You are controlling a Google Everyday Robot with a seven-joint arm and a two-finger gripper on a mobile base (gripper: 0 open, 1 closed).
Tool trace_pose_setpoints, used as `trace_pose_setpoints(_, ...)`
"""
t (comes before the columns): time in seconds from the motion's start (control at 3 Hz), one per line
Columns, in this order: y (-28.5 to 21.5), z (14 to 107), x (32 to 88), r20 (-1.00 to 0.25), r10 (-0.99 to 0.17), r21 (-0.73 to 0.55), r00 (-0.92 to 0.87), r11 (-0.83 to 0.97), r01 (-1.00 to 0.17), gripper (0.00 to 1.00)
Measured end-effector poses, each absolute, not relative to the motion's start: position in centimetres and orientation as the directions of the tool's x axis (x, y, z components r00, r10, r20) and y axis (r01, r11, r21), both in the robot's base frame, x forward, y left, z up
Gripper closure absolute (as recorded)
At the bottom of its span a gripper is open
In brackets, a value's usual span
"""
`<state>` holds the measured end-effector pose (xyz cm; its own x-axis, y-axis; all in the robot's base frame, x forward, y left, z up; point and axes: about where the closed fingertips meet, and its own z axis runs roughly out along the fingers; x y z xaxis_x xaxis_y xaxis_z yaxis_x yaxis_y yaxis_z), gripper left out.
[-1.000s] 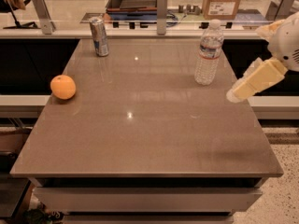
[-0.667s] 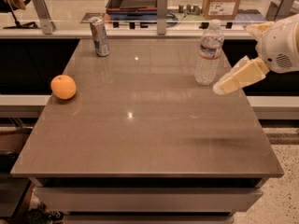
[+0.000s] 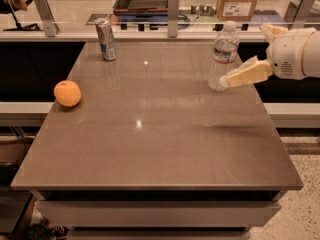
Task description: Move water bottle near orange
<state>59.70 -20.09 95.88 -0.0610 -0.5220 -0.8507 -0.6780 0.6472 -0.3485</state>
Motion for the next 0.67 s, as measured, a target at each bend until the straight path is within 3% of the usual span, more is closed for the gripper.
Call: trace_pose_setpoints(0.67, -19.9, 93.1, 63.9, -0.93, -0.359, -0.209, -0.078, 0.691, -0.692, 0.0)
